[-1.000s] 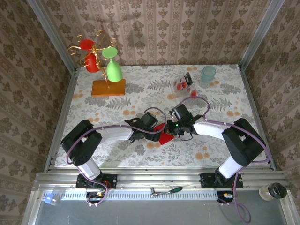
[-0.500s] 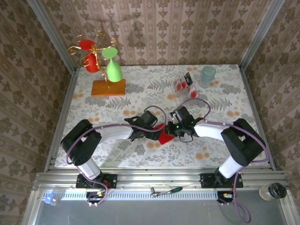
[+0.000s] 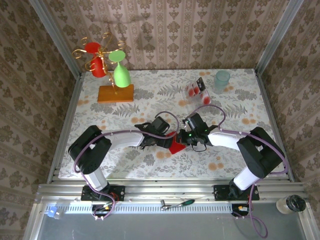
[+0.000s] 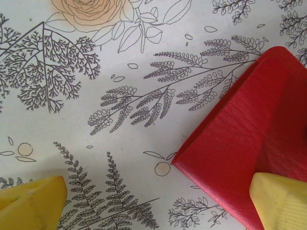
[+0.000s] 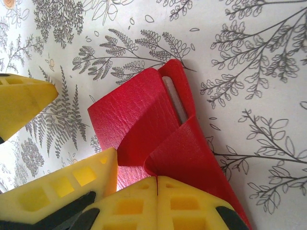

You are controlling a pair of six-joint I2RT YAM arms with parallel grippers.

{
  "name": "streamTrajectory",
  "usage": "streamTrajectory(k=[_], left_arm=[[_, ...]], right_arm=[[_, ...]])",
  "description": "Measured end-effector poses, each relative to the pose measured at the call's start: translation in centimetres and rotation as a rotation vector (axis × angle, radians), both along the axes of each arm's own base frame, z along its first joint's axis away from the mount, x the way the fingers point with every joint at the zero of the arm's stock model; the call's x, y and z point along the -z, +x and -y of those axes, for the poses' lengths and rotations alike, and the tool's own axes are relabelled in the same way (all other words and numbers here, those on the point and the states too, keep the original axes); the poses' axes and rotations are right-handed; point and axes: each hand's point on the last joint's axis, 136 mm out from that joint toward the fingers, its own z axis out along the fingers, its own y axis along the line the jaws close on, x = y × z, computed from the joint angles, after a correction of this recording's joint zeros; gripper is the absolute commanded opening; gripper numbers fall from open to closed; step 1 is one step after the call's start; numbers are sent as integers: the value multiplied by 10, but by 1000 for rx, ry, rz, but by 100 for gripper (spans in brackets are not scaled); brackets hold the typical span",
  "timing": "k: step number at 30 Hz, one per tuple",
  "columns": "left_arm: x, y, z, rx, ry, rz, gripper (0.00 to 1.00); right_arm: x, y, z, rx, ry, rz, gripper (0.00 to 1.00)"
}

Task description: Put the credit cards into the card holder

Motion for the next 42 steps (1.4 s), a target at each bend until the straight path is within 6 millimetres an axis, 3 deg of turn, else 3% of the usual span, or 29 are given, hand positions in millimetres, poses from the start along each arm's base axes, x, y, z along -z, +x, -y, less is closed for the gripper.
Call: streamTrajectory(k=[9,42], left_arm=[[0,0,1,8,9,11,100],[-1,0,1,8,15,18,100]], right_arm=[[-10,9,15,47,0,1,0],[2,11,-1,6,32,-25,0]])
